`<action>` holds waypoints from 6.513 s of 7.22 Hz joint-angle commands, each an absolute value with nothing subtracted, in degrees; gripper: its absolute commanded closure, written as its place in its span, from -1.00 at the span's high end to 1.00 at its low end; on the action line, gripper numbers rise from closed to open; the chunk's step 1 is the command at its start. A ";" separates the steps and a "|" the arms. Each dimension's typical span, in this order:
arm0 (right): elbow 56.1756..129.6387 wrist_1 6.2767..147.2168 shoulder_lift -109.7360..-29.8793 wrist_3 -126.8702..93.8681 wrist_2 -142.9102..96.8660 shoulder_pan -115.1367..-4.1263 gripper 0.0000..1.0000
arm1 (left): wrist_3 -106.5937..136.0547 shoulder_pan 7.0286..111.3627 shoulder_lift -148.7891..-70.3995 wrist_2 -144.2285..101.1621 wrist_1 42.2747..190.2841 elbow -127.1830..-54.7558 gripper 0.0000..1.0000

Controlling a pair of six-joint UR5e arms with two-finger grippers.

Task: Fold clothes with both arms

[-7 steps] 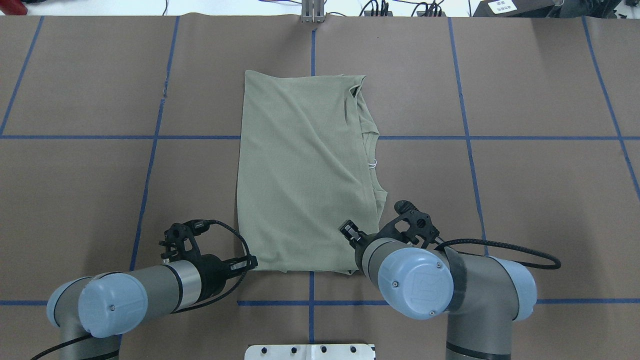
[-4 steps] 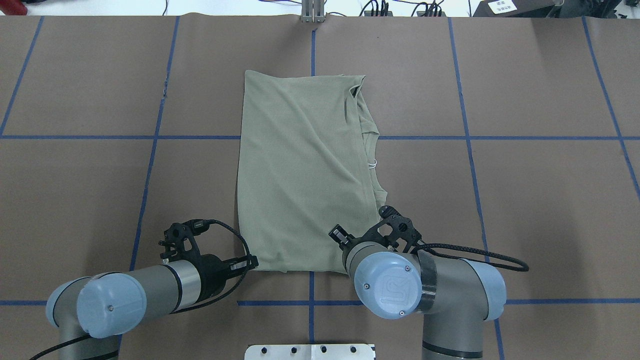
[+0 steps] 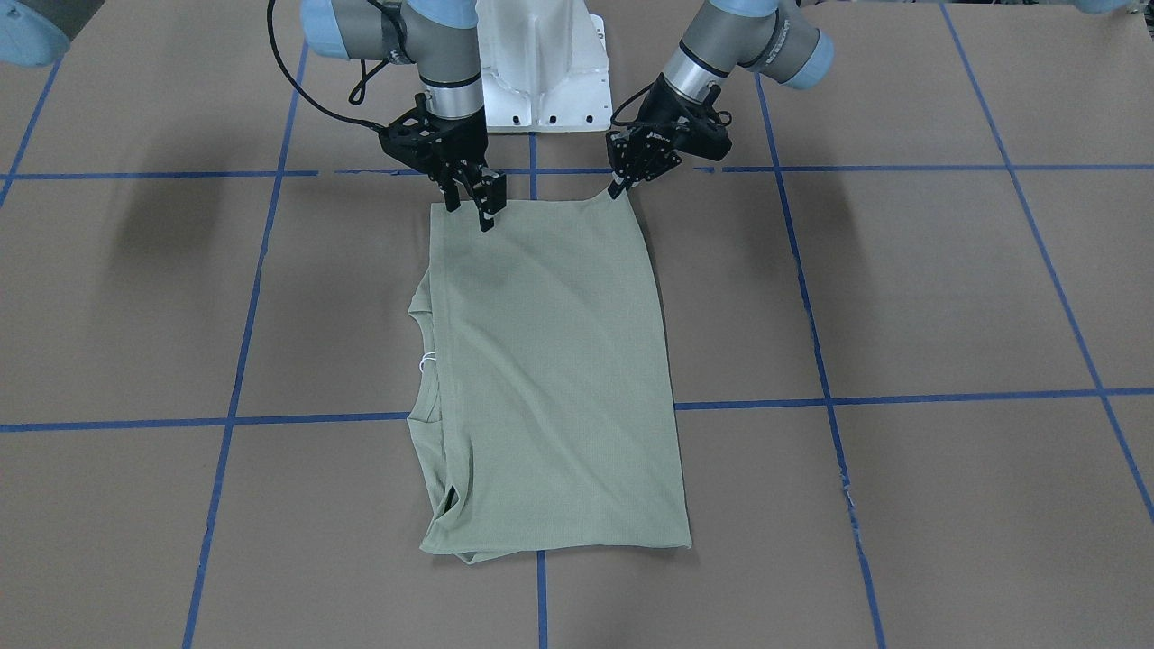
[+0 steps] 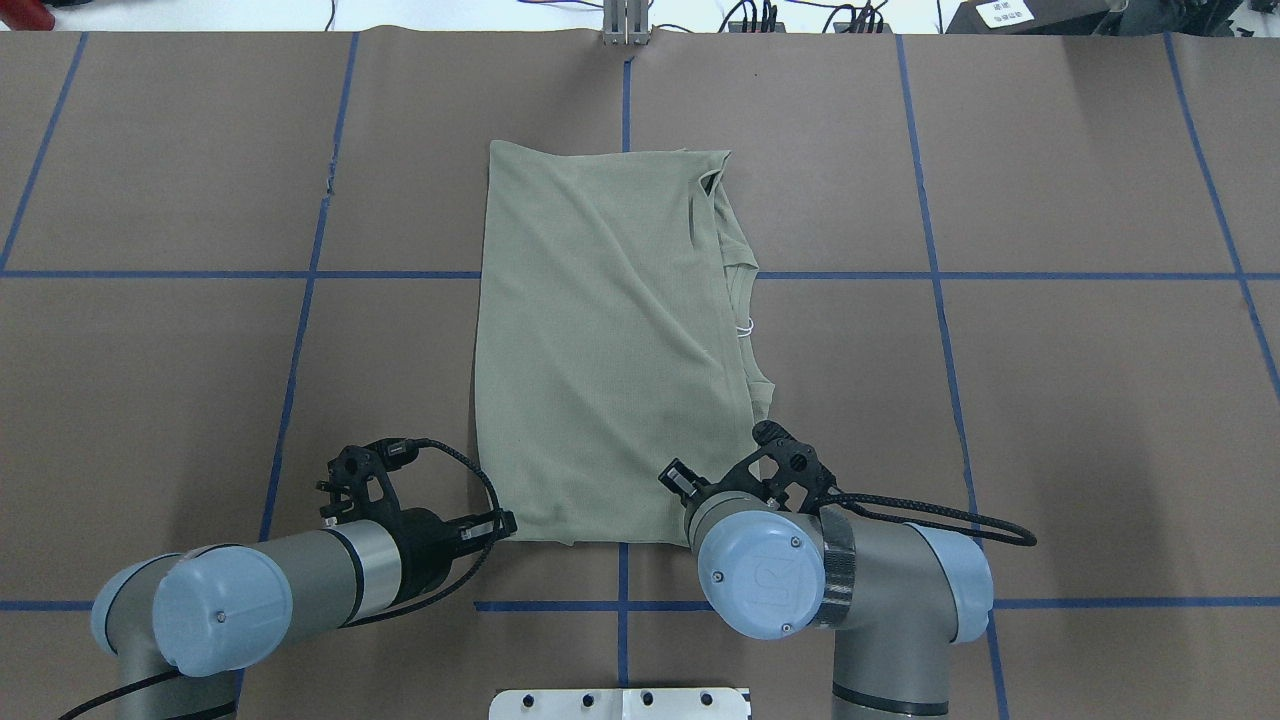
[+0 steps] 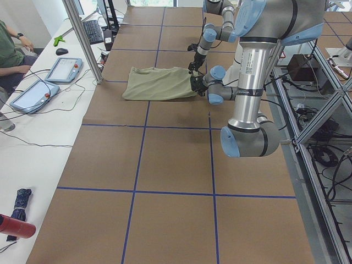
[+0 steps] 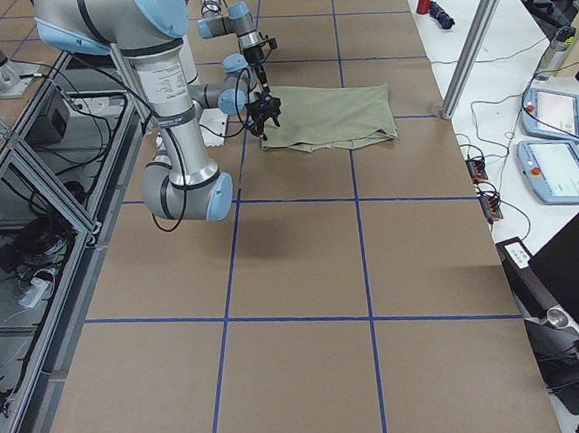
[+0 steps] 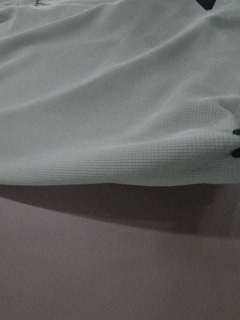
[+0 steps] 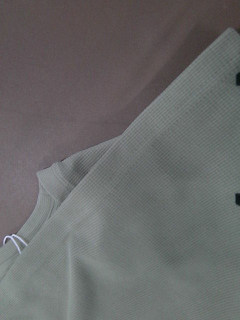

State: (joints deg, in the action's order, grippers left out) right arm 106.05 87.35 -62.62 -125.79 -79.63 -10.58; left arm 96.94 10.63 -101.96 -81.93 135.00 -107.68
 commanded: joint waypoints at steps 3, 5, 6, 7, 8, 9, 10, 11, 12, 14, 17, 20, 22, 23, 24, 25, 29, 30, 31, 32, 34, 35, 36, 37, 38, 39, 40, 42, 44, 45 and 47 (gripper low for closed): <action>106.00 87.89 -62.67 -125.25 -79.72 -10.20 0.56 | 96.94 10.63 -101.69 -81.91 135.00 -107.67 -1.00; 105.91 87.80 -62.58 -125.24 -79.72 -10.20 0.42 | 96.94 10.63 -101.69 -81.91 134.91 -107.67 -1.00; 105.91 87.89 -62.58 -125.24 -79.72 -10.20 0.30 | 96.94 10.63 -101.78 -81.91 135.00 -107.67 -1.00; 105.82 87.80 -62.58 -125.33 -79.72 -10.20 0.11 | 96.94 10.63 -101.69 -81.91 135.00 -107.67 -1.00; 105.73 87.80 -62.49 -125.42 -79.63 -10.20 0.00 | 96.94 10.63 -101.78 -81.91 135.00 -107.67 -1.00; 105.65 87.54 -62.40 -125.77 -79.63 -10.20 -0.28 | 96.94 10.63 -101.78 -81.91 135.00 -107.67 -1.00; 105.64 87.54 -62.14 -125.95 -79.63 -10.20 -0.85 | 96.94 10.63 -101.78 -81.91 135.00 -107.67 -1.00; 105.64 87.45 -62.14 -126.03 -79.63 -10.20 -1.00 | 96.94 10.63 -101.78 -81.91 135.00 -107.67 -1.00; 105.64 87.54 -62.14 -126.04 -79.63 -10.20 -1.00 | 96.94 10.63 -101.86 -81.91 135.00 -107.67 -1.00; 106.95 87.98 -62.14 -126.04 -79.72 -10.72 -1.00 | 96.77 10.63 -102.13 -82.09 134.91 -108.01 -1.00; 125.16 104.51 -62.31 -126.12 -80.24 -9.77 -1.00 | 95.89 10.72 -101.51 -86.29 119.18 -125.07 -1.00; 138.95 120.47 -60.31 -126.30 -81.21 -5.89 -1.00 | 95.89 10.72 -102.39 -92.00 100.67 -142.10 -1.00; 133.10 117.36 -59.85 -124.46 -80.95 -8.59 -1.00 | 92.23 11.16 -105.80 -91.85 100.46 -136.36 -1.00; 127.15 111.85 -59.85 -122.19 -80.95 -11.66 -1.00 | 89.07 14.03 -108.95 -91.67 100.55 -131.01 -1.00; 121.43 105.27 -59.85 -119.99 -81.12 -14.91 -1.00 | 85.38 17.28 -110.64 -91.76 100.55 -127.39 -1.00; 117.90 101.46 -59.68 -117.01 -81.21 -17.73 -1.00 | 81.43 21.49 -112.22 -92.02 100.72 -123.35 -1.00; 101.46 97.74 -49.85 -113.91 -81.39 -23.55 -1.00 | 76.46 29.17 -116.37 -91.85 105.97 -108.06 -1.00; 99.69 95.56 -49.75 -112.60 -81.39 -24.51 -1.00 | 74.99 30.22 -118.02 -91.76 108.17 -103.75 -1.00; 97.41 93.62 -49.66 -112.07 -81.39 -25.57 -1.00 | 73.58 31.19 -119.26 -91.76 110.11 -100.58 -1.00; 94.69 91.86 -48.96 -110.49 -81.56 -26.62 -1.00 | 73.48 31.90 -119.88 -91.67 112.30 -97.41 -1.00; 90.46 87.74 -48.43 -110.39 -81.83 -27.33 -1.00 | 73.39 32.17 -120.41 -91.67 113.03 -95.89 -1.00; 89.48 87.45 -48.34 -110.30 -81.83 -27.42 -1.00 | 72.34 32.25 -120.41 -91.67 113.03 -95.89 -1.00; 89.12 87.45 -48.17 -110.04 -81.83 -27.42 -0.95 | 72.16 32.26 -120.32 -91.67 113.03 -95.89 -0.69; 88.95 87.45 -47.73 -105.08 -81.74 -27.51 0.98 | 70.68 32.17 -120.32 -91.67 113.03 -96.06 0.98; 89.29 88.15 -46.77 -103.90 -83.39 -28.64 1.00 | 65.10 32.69 -120.24 -92.28 112.94 -96.76 1.00; 89.82 88.24 -46.41 -101.89 -90.98 -31.09 1.00 | 57.90 35.57 -120.15 -95.16 113.03 -97.38 1.00; 91.39 89.20 -46.32 -98.99 -92.62 -31.37 1.00 | 52.18 38.90 -119.71 -101.80 113.03 -97.38 1.00; 92.72 89.82 -46.58 -98.00 -90.98 -26.24 1.00 | 50.01 39.99 -119.62 -102.92 113.20 -97.38 1.00; 91.94 89.82 -46.84 -96.00 -86.32 -21.37 1.00 | 50.36 39.99 -119.62 -102.92 113.64 -97.38 1.00; 90.98 89.82 -46.76 -94.15 -86.22 -20.84 1.00 | 50.54 39.99 -119.53 -102.92 113.99 -97.38 1.00; 86.68 89.74 -46.23 -91.33 -84.91 -22.31 1.00 | 50.54 39.99 -119.53 -102.92 113.99 -97.38 1.00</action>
